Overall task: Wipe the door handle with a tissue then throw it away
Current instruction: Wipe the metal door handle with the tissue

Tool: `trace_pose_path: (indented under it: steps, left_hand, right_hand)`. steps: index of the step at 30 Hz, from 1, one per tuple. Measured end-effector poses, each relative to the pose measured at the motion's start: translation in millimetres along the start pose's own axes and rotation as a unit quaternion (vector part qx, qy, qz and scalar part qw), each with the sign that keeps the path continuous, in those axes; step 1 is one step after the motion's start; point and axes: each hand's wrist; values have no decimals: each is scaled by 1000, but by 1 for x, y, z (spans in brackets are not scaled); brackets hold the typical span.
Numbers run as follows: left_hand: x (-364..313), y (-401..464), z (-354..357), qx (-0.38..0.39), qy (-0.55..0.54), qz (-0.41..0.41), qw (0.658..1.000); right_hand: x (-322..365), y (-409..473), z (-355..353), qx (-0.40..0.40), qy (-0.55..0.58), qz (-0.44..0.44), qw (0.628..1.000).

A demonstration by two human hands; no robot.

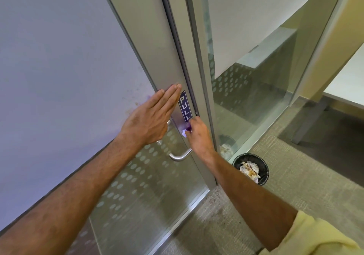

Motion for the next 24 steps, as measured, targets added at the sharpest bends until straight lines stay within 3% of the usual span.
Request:
trace_pose_path:
  steps: [4,6,9,11,13,16,24]
  left_hand:
    - [0,0,1,12,-3,-3,1000]
    - [0,0,2,16,-6,-1,1000]
    - [-1,1,6,10,-5,4,1000]
    - [-1,0,6,10,-8,3,1000]
    - [-1,0,4,10,-10,1,1000]
    - [-1,0,5,8,-13,2,1000]
    - [-1,2,4,1,-22,2,1000]
  right_hand:
    - [-20,2,-39,-83,30,16,996]
    - [-31,3,-48,-57,50,42,996]
    - [-34,-2,-42,36,176,99,979]
    - [-37,-4,-35,29,238,137,961]
    - [-40,-6,-30,6,329,190,925]
    - [-39,-19,-21,-28,491,250,834]
    - [-35,-61,5,-82,673,289,676]
Point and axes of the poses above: each hand's wrist, its own y-axis towards the middle knuckle, its own z-axis out of the palm, x = y × z, and after that the axes turned 10 degrees about x, right-handed
